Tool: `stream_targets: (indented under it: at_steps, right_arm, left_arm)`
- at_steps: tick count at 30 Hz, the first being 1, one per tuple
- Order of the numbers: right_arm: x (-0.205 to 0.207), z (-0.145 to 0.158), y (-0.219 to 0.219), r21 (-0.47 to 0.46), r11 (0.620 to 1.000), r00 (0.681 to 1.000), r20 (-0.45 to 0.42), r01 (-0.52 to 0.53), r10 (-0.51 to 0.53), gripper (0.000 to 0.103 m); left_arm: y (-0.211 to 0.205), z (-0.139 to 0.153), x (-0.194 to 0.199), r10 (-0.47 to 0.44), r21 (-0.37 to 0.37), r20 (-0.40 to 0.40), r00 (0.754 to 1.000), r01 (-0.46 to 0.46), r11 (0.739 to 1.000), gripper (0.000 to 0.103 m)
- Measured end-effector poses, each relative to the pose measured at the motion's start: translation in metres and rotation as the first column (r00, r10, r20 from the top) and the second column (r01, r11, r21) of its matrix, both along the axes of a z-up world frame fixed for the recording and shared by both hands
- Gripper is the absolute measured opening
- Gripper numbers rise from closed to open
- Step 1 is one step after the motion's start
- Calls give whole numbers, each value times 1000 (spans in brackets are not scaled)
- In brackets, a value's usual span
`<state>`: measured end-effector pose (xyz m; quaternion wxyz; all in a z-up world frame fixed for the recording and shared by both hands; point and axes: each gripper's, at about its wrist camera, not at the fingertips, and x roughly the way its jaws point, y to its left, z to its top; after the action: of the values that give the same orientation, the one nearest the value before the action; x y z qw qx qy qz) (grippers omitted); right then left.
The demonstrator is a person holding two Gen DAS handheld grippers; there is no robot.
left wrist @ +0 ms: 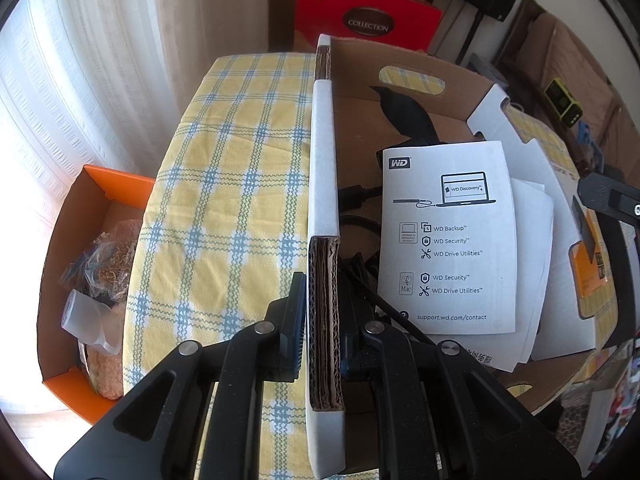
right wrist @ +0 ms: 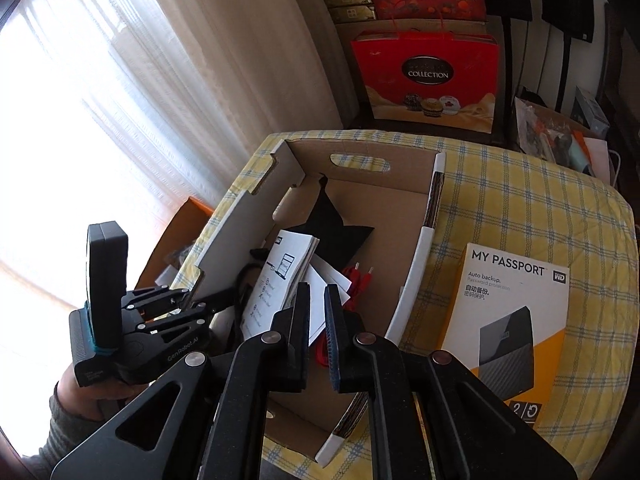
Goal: Organize objects
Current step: 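Carry the WD sheet into the tray and open the right tool, then move the right tool to the orange My Passport box and grip its sides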
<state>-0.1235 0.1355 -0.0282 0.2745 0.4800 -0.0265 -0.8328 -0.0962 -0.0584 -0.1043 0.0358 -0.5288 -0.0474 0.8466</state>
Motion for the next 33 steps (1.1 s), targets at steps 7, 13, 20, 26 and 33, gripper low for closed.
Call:
stream_targets:
  at_steps: [7,13,20,26,33]
  right_arm:
    - [2,10,25,7,999,998,-29,48,-47,27]
    - [-1,14,59,3,994,993,-33,113,-113,59]
    - [-7,15,97,23,980,980,-39,198,-197,83]
    - [-11,3,113,74,964,967,-32,254,-252,103]
    - [-17,-24,110,159,939,952,-12,303,-305,103]
  left_arm:
    - [0,0,1,0,-1,0,1000,0,1000,12]
    - [0,0,1,0,-1,0,1000,0,1000,12]
    - [0,0,1,1,-1,0,1000,-1,1000,12]
    - [1,1,0,1,-10,-1,1000,-1,1000,12]
    - [2,1,0,1,-10,-1,1000,-1,1000,12]
